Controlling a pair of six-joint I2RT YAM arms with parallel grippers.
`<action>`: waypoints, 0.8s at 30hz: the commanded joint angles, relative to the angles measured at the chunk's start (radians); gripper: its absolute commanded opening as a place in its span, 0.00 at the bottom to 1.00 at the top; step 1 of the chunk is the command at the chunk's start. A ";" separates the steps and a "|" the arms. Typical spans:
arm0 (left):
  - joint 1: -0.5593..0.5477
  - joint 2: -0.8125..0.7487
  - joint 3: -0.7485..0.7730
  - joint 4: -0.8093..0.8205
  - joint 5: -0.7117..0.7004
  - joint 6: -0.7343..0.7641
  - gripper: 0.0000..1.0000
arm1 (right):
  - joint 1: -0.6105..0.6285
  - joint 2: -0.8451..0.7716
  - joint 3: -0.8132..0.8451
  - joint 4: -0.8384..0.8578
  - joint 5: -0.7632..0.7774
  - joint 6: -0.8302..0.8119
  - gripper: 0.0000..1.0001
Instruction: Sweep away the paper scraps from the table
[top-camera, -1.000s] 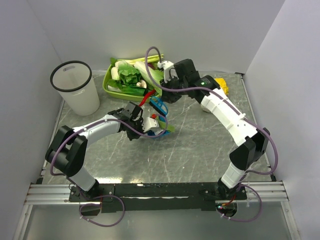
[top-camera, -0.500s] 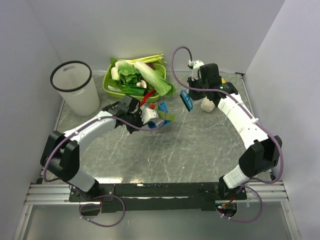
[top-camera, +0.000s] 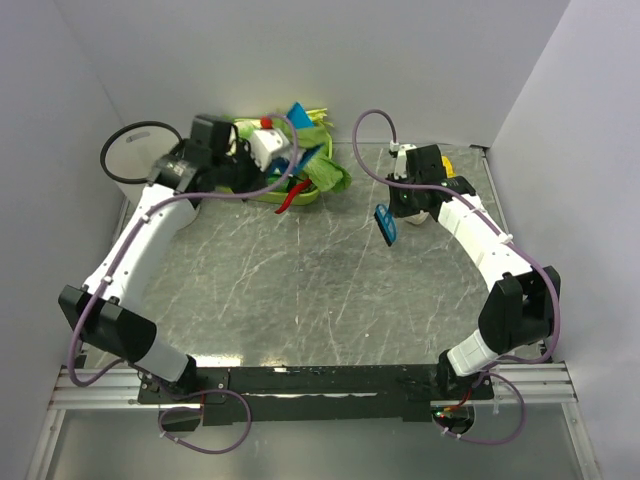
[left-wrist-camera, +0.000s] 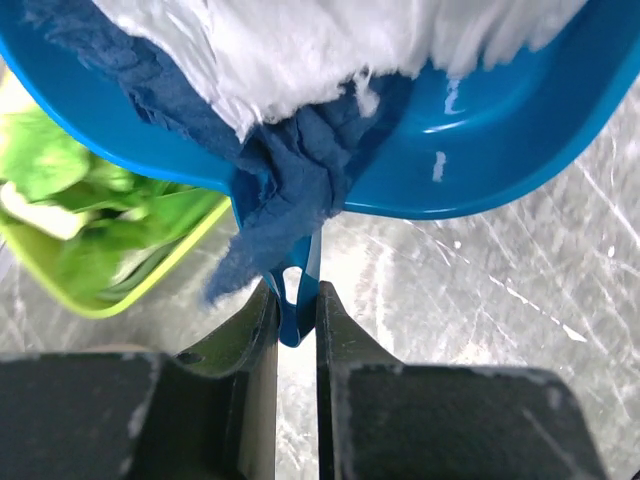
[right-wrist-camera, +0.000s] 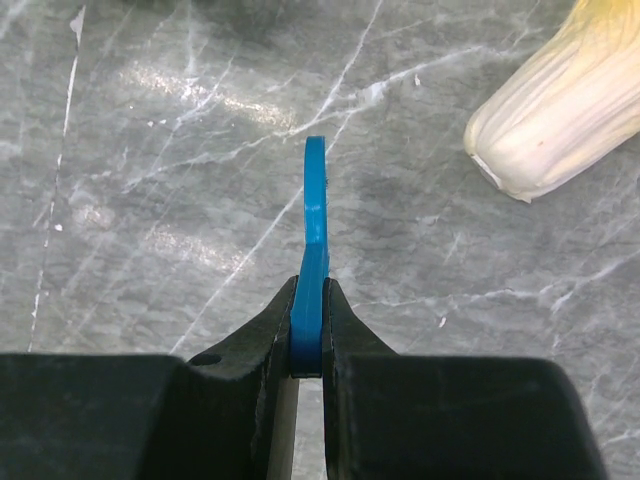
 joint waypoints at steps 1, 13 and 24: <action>0.065 0.063 0.153 -0.134 0.065 -0.072 0.01 | 0.001 -0.047 0.004 0.048 -0.015 0.035 0.00; 0.252 0.017 0.184 -0.171 -0.122 -0.160 0.01 | 0.003 -0.025 -0.004 0.047 -0.061 0.052 0.00; 0.463 -0.041 0.161 -0.209 -0.312 -0.158 0.01 | 0.001 0.001 -0.005 0.040 -0.106 0.077 0.00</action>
